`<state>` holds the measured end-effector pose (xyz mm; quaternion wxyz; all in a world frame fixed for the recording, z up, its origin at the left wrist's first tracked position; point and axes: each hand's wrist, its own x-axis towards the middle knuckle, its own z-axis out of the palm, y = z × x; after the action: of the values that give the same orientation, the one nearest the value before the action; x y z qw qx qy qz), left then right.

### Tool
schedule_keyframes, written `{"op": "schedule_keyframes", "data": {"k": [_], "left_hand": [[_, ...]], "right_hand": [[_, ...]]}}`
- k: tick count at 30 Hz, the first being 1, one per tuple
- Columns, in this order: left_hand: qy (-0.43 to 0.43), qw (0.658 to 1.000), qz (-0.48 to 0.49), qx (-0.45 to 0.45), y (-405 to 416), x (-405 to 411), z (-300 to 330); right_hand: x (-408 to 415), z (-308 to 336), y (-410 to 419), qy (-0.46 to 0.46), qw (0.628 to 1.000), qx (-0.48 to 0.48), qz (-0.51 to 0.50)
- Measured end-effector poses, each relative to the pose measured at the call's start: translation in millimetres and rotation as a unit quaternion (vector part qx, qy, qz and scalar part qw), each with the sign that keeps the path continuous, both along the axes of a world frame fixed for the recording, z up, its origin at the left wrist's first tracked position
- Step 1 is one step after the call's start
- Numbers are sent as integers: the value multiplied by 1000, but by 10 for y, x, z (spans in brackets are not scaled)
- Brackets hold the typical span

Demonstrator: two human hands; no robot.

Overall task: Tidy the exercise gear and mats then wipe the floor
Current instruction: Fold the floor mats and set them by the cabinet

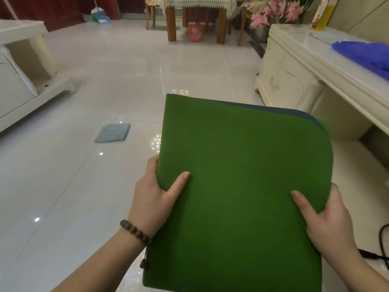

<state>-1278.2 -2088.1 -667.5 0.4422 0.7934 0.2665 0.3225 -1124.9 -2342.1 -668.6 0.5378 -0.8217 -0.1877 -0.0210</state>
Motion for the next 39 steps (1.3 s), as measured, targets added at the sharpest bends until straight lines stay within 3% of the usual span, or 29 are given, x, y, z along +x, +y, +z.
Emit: {"op": "schedule_keyframes", "data": {"k": [9,12,17,20,22,27,30,35,39], "left_hand": [[130,989,37,-57,499,580,-900],[216,971,23,-97,659,730,-1254],[366,906,-92,-194,663,578,-1804],[329,926,-84,-166,547,501,-2012],[283,942,-69,-166,524,492,-2046],[249,951,-62,-175,512,466,-2048],[233,957,-75,-156,396,349,-2019],[258,948,-90,-163,-209,-328,-2019],[299,939,-96,-138,-300,-425,-2001]], "right_hand": [[620,-869,516,83,989,-118,24],[755,-1190,668,126,976,-175,7],[679,-1897,571,226,917,-325,40],[603,-2118,460,218,866,-448,29],[621,-2152,465,248,875,-416,14],[680,-2099,483,344,913,-220,18],[604,-2009,353,349,913,-211,27],[300,-2034,-194,438,860,-246,91],[211,-2020,-283,430,849,-288,108]]}}
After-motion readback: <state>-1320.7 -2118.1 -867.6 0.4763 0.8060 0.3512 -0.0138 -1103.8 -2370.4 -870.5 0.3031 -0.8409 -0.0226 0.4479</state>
